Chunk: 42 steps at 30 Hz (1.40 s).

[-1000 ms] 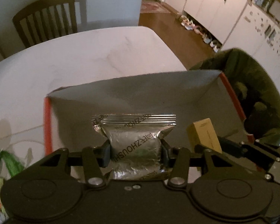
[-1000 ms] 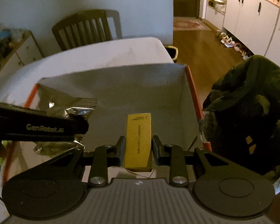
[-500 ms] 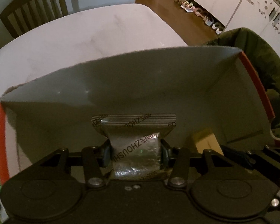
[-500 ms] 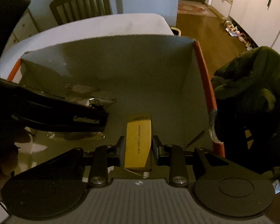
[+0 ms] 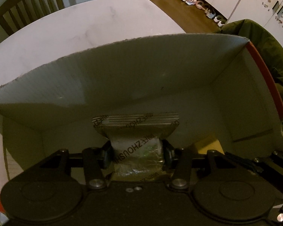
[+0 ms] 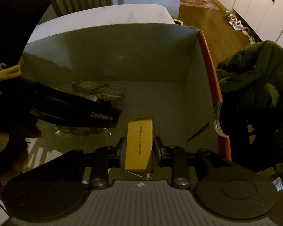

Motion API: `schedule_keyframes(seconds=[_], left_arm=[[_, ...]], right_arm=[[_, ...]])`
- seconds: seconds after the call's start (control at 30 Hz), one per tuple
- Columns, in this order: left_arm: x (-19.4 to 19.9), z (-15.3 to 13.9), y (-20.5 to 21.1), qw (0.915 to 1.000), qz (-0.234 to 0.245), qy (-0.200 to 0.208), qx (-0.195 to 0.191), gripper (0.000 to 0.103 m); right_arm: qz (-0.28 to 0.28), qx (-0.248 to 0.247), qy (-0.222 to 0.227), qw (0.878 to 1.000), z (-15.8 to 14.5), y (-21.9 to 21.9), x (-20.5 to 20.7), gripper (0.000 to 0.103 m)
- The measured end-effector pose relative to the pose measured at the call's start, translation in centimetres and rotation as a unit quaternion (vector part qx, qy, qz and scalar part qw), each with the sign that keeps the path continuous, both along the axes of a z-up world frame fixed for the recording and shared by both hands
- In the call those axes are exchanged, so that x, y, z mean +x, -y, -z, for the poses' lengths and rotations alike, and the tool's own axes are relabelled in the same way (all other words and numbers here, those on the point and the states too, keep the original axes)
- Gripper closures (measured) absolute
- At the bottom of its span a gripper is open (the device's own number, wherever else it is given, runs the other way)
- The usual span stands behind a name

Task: Organize objects
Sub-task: 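Carry foil bag and yellow box into the cardboard box and open both tools, then withdraw both tools from the cardboard box back to the pile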

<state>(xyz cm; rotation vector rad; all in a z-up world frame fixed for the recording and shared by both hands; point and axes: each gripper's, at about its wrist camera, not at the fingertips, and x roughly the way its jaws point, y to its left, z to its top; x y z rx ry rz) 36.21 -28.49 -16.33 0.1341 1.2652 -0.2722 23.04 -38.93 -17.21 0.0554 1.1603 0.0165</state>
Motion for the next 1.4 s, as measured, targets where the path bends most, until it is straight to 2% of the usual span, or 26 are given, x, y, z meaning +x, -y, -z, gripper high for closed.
schedule_keyframes(seconds=[0.07, 0.17, 0.27, 0.43, 0.6, 0.77, 1.4], left_arm=[[0.3, 0.1, 0.5, 1.0, -0.002, 0.004, 0.004, 0.039], [0.3, -0.1, 0.9, 0.9999, 0.003, 0.013, 0.003, 0.029], [0.0, -0.5, 0.7, 0.9998, 0.0, 0.021, 0.005, 0.024], [-0.4, -1.4, 0.1, 0.9996, -0.004, 0.029, 0.0, 0.022], [-1.0, -2.6, -0.5, 0.999, -0.012, 0.038, -0.023, 0.022], [-2.0, -4.2, -1.2, 0.9978, -0.012, 0.054, -0.035, 0.022], [-8.5, -11.9, -5.5, 0.9877, 0.003, 0.132, -0.084, 0.022]], right_arm=[[-0.002, 0.004, 0.003, 1.0, -0.1, 0.1, 0.0, 0.073], [-0.002, 0.007, 0.006, 1.0, -0.2, 0.2, -0.1, 0.073], [-0.001, 0.011, 0.011, 1.0, -0.4, 0.4, -0.3, 0.073], [0.001, 0.016, 0.02, 1.0, -1.1, 0.5, -1.1, 0.073], [0.005, 0.014, 0.034, 0.999, -2.1, 0.5, -2.2, 0.071], [0.007, 0.017, 0.05, 0.999, -3.3, 0.2, -3.2, 0.063], [-0.009, 0.051, 0.107, 0.993, -9.2, -2.2, -6.9, 0.063]])
